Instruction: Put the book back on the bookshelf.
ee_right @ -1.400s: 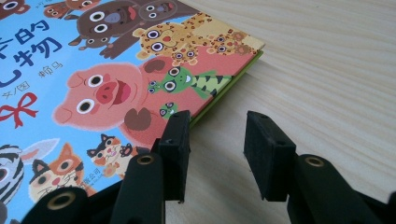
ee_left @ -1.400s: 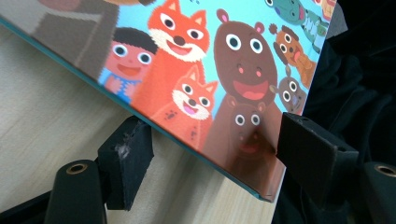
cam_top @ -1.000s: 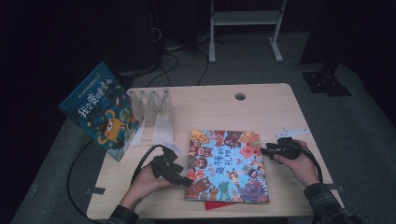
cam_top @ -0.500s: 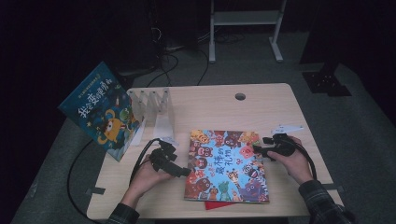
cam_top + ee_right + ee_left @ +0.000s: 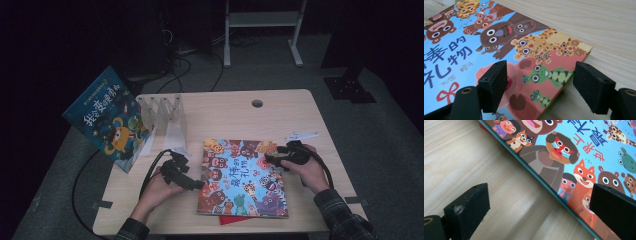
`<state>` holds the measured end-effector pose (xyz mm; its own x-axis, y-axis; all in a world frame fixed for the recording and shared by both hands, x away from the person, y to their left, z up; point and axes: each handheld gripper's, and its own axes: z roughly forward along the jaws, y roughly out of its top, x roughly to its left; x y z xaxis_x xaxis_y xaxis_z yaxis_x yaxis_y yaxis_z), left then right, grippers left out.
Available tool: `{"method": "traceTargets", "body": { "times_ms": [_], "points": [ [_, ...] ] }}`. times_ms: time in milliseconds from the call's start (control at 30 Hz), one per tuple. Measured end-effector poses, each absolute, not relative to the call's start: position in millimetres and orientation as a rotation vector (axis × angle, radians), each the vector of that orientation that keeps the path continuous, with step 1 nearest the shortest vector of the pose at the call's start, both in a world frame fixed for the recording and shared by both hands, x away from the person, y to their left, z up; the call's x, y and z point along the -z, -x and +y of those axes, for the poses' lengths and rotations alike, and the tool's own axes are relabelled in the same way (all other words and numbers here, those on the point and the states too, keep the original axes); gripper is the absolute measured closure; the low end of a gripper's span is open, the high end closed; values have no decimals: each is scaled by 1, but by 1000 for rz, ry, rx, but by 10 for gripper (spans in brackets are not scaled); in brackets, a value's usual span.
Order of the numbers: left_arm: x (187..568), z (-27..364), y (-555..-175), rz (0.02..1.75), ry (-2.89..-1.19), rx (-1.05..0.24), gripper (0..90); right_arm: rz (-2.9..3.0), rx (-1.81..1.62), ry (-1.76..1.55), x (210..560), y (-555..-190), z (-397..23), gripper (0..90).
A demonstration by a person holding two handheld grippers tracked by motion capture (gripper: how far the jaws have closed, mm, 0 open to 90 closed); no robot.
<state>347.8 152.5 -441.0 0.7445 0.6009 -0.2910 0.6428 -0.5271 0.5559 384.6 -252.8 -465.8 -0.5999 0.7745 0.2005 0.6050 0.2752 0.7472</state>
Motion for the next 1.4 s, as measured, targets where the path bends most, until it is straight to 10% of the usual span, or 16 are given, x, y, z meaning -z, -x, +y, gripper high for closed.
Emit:
{"method": "traceTargets", "body": {
  "times_ms": [1400],
  "points": [
    [454, 135, -344, 923, -2290, 166, 17, 2504, -1218, -1058, 458, -329, -237, 328]
  ]
}}
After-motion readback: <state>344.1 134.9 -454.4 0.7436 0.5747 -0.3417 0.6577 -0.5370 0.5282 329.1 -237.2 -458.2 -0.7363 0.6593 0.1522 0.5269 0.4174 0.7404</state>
